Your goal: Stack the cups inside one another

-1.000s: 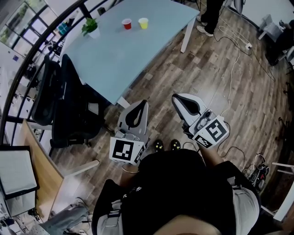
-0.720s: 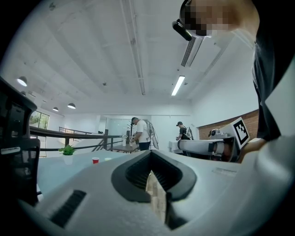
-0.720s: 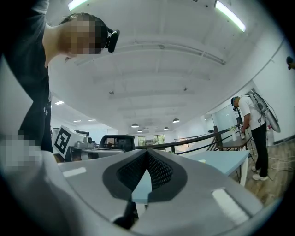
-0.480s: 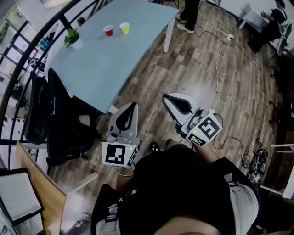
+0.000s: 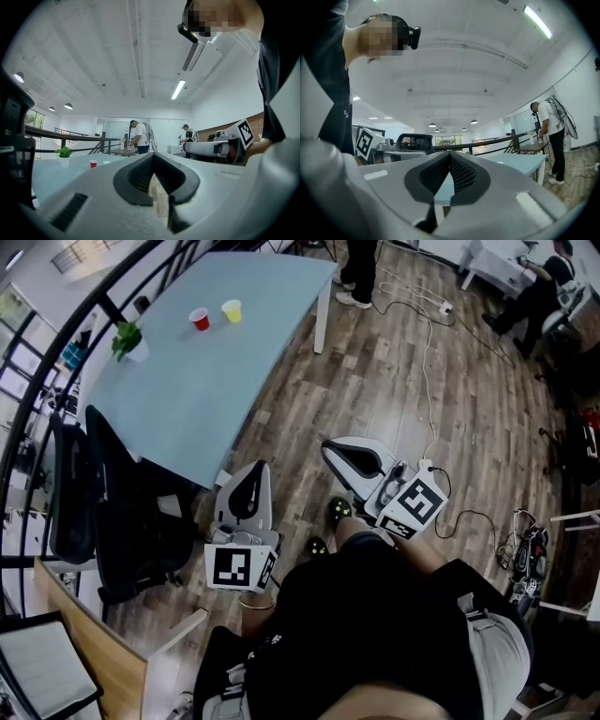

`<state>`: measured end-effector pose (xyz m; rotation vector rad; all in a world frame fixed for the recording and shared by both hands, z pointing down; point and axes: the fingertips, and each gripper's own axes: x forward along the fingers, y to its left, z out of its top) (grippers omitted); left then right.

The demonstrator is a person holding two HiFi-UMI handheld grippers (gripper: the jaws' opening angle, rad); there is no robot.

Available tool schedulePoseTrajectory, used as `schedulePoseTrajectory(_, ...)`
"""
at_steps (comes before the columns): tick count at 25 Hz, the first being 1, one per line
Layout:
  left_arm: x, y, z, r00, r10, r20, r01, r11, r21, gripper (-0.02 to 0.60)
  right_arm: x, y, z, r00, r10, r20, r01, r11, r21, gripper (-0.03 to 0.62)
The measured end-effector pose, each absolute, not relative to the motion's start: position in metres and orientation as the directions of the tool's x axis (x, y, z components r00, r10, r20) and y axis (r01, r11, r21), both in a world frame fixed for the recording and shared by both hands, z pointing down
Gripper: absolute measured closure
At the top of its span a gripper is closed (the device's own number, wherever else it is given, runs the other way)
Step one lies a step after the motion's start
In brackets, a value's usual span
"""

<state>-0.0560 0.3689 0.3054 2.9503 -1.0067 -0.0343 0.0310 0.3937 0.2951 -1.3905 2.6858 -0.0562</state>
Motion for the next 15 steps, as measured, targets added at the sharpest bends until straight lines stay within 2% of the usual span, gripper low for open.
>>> schedulePoseTrajectory(7,-0.055,0.352,0.313,0.778,-0.629,0.011,-0.629,-0.777,0.027,0.591,0.038,0.370,0.301,-0.576,-0.814,-0.080,-0.807,0.581,-0.104,0.589)
schedulePoseTrajectory(15,-0.069,0.306,0.317,0.705,-0.709,0.023,-0.710,-0.704,0.028,0.591,0.039,0.311,0.308,-0.641,-0.763,-0.084,-0.753,0.646,-0.122,0.589)
